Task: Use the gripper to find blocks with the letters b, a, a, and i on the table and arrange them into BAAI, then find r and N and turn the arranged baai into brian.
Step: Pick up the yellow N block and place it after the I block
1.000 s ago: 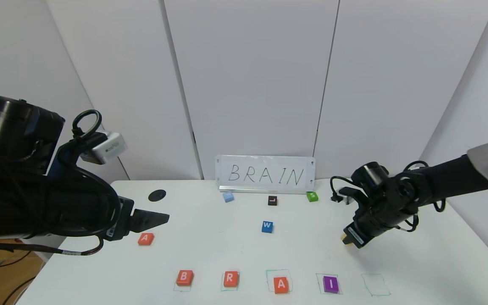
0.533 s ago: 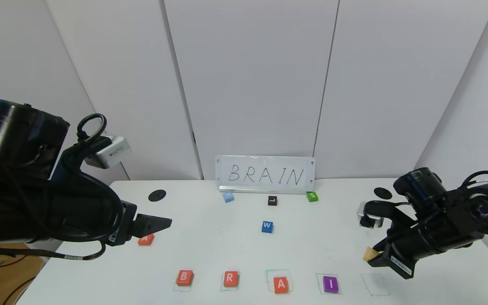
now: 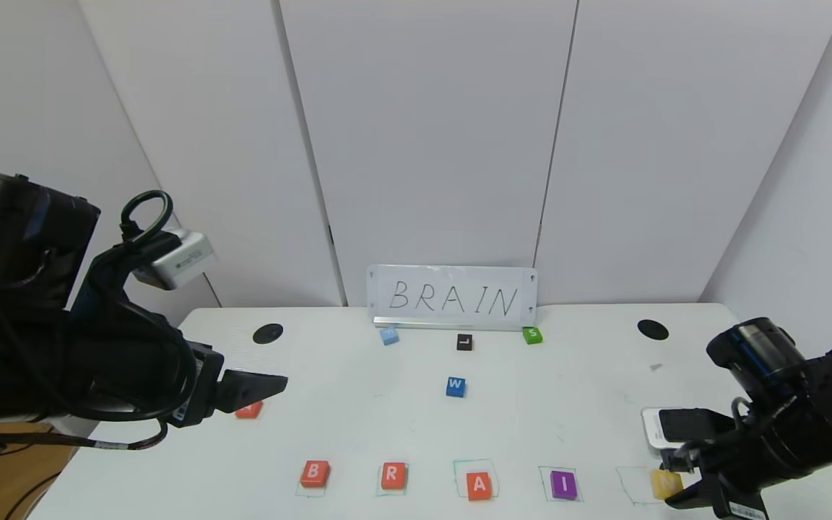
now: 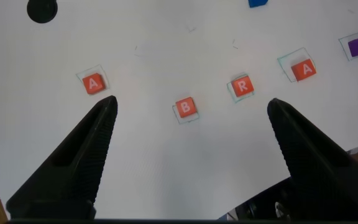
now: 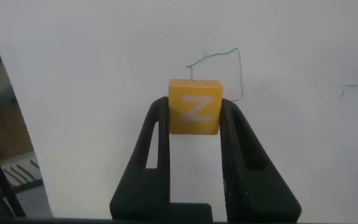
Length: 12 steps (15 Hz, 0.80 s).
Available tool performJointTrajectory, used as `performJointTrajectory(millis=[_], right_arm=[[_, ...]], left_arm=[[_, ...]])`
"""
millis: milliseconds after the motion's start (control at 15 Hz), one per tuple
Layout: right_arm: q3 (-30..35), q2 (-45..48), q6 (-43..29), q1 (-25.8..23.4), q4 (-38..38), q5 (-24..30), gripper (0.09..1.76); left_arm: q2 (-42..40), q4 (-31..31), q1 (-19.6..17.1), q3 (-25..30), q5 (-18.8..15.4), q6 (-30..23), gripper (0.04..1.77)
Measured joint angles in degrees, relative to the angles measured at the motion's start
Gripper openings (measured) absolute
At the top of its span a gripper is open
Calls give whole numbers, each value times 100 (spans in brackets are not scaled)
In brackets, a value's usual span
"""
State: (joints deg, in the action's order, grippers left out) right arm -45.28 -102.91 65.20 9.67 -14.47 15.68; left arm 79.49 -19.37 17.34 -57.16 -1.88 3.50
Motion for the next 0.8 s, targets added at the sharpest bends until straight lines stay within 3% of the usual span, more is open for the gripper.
performJointTrajectory(millis=[267, 800], right_arm=[[200, -61, 881, 30, 5, -284, 53], [156, -618, 1139, -41, 255, -121, 53]], left_arm=[[-48, 2, -2, 44, 2, 11, 172], [-50, 16, 2, 154, 21, 262, 172]])
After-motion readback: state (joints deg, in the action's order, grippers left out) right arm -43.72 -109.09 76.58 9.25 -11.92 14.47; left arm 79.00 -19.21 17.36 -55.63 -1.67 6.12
